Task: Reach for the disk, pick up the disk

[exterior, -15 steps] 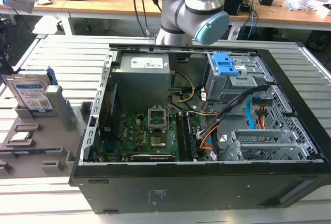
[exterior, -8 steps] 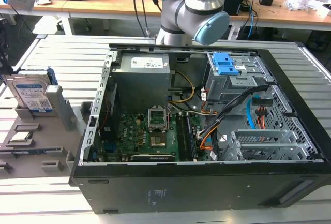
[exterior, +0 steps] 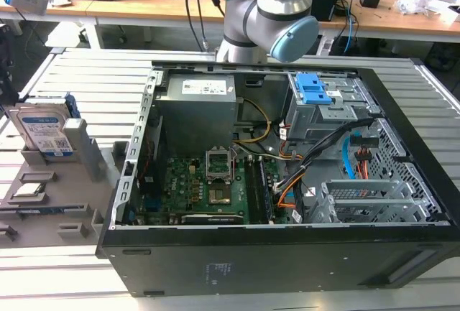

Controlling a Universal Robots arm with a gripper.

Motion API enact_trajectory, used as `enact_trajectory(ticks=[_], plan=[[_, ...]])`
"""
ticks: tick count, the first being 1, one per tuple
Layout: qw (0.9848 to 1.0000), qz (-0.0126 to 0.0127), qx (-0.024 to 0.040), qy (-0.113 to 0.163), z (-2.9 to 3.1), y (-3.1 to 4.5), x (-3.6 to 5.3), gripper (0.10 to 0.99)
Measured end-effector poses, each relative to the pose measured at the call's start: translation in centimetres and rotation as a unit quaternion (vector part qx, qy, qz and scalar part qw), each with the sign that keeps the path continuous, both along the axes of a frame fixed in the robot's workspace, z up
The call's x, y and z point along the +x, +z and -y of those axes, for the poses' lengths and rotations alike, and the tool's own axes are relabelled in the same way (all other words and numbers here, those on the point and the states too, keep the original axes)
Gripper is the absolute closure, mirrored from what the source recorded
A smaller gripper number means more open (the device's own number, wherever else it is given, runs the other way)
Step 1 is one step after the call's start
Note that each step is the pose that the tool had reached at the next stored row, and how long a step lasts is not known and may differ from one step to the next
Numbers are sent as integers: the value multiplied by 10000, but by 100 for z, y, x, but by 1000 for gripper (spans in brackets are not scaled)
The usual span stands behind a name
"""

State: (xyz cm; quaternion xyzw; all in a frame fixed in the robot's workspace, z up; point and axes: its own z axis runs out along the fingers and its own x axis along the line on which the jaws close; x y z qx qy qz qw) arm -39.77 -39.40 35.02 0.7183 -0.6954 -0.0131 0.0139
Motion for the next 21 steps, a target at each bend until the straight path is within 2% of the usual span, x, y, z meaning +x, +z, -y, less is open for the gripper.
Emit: enact_trajectory(ticks=[1, 2, 5, 6, 7, 8, 9, 11, 16, 19, 21], plan=[[10000, 0, 0, 2, 0, 0, 0, 851], [10000, 0, 0, 4, 0, 0, 0, 851], [10000, 0, 0, 10, 0, 0, 0, 671], [10000, 0, 0, 13, 0, 0, 0, 549], [10000, 0, 0, 16, 0, 0, 0, 549], [10000, 0, 0, 19, 0, 0, 0, 482], [10000, 1, 0, 20, -2, 0, 0, 482], [10000, 0, -11, 20, -109, 0, 0, 482], [10000, 1, -56, 20, -335, -1, 0, 482], [10000, 0, -64, 19, -432, 0, 0, 482], [10000, 0, -65, 20, -444, -1, 0, 482]])
